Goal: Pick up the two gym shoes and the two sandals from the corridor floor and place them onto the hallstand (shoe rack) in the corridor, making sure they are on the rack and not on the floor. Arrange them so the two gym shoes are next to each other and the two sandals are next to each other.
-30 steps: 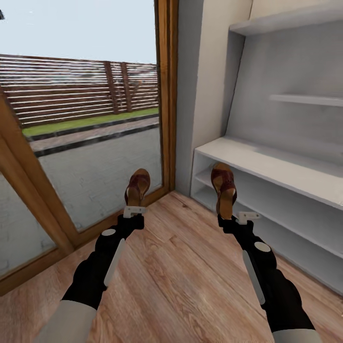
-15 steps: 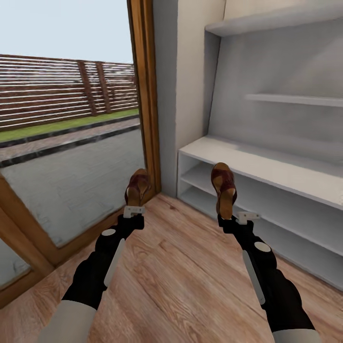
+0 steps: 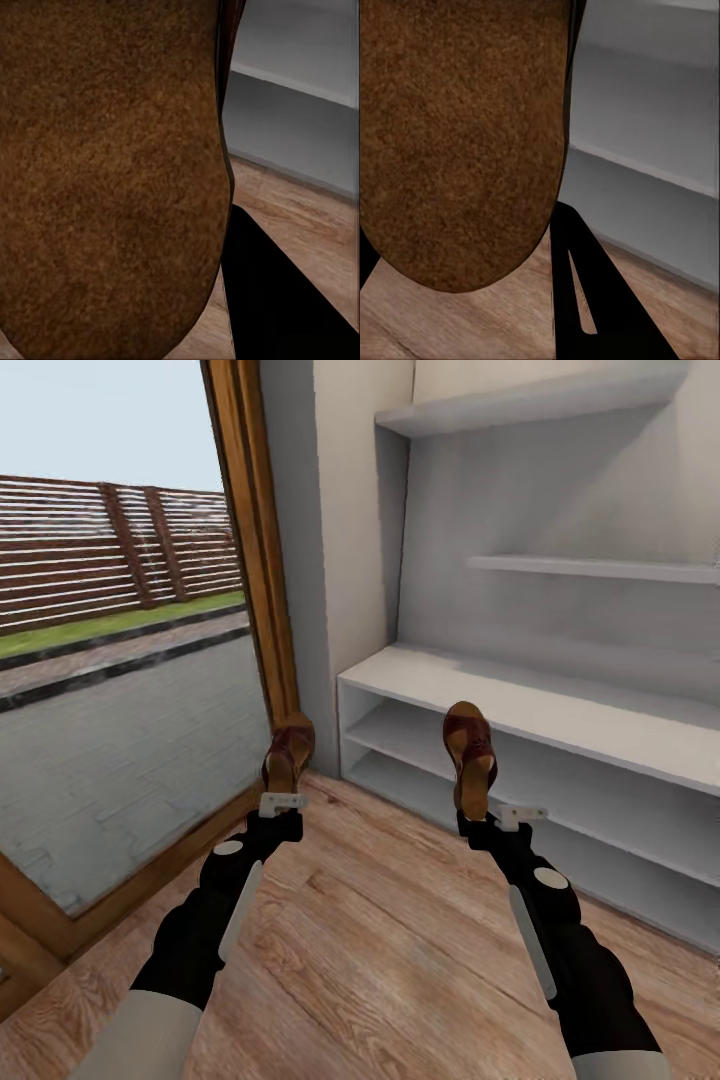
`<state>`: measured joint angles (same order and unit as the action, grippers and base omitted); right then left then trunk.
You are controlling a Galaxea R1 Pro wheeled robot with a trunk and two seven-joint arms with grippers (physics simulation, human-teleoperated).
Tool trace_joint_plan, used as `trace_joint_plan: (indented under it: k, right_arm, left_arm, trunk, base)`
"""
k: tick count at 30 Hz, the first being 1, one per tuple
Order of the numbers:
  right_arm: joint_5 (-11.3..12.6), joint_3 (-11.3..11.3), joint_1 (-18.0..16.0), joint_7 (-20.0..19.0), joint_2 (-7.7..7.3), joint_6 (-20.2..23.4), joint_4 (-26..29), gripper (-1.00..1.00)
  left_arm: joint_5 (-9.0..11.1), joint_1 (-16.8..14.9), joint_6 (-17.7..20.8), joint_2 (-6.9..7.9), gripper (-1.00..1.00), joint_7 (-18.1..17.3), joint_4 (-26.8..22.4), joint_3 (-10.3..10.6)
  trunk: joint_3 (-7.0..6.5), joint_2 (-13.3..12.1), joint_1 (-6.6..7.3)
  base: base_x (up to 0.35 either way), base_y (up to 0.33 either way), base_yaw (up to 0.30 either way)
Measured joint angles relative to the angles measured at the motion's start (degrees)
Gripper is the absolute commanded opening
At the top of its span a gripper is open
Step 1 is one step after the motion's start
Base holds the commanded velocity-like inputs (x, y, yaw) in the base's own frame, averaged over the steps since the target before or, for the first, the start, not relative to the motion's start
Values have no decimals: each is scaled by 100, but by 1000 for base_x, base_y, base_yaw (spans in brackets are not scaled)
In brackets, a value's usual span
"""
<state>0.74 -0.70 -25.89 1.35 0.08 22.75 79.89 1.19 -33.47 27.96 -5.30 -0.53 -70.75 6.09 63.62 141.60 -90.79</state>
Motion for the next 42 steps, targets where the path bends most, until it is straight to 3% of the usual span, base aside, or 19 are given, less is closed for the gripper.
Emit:
trace_joint_plan:
  k: [42]
  right_arm:
    - [-1,-3,0,0,0,-1,0,-100]
  left_arm:
    - [1,-1,1,-6,-100,0,-1,0]
  trunk:
    - [0,0,-1]
  base:
    - [28,79,-252]
